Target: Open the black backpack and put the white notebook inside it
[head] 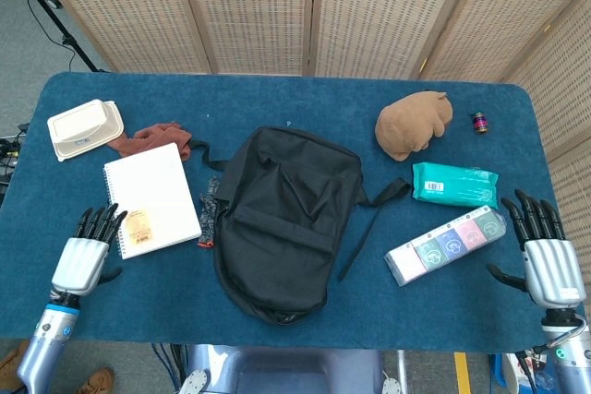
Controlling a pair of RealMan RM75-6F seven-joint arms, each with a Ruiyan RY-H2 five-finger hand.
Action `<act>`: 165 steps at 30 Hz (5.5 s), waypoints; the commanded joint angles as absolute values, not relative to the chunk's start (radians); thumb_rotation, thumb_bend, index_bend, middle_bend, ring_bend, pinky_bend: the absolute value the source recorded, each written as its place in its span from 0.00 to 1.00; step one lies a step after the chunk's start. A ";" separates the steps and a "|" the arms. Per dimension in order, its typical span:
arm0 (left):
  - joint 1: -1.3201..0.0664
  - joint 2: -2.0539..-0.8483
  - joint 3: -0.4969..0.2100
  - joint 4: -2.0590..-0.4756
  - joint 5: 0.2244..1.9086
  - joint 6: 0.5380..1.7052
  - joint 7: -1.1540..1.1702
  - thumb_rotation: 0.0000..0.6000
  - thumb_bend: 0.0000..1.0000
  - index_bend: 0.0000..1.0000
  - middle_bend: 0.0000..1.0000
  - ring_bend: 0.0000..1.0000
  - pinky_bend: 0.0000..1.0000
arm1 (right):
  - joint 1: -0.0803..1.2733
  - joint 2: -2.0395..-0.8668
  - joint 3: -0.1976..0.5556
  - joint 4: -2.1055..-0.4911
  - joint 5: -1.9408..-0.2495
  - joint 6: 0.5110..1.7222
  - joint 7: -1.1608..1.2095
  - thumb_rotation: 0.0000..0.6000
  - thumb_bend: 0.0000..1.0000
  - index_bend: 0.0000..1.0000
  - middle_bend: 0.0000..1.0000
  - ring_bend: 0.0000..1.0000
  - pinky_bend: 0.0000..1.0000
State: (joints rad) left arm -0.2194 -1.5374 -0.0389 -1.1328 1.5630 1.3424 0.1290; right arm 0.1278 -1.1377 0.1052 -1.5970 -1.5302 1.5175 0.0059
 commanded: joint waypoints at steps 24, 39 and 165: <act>-0.329 -1.675 -0.074 -0.961 1.532 1.299 0.135 1.00 0.17 0.09 0.03 0.04 0.08 | 0.129 -1.135 0.109 -1.594 -1.513 1.506 0.020 1.00 0.00 0.04 0.00 0.00 0.00; -0.334 -1.678 -0.068 -0.883 1.549 1.362 0.053 1.00 0.35 0.55 0.41 0.38 0.49 | 0.139 -1.139 0.089 -1.607 -1.528 1.475 -0.009 1.00 0.00 0.05 0.00 0.00 0.00; -0.393 -1.496 -0.056 -1.086 1.934 1.988 -0.349 1.00 0.45 0.83 0.65 0.58 0.62 | 0.770 -1.454 0.273 -1.823 -0.888 0.928 -0.203 1.00 0.70 0.62 0.54 0.46 0.56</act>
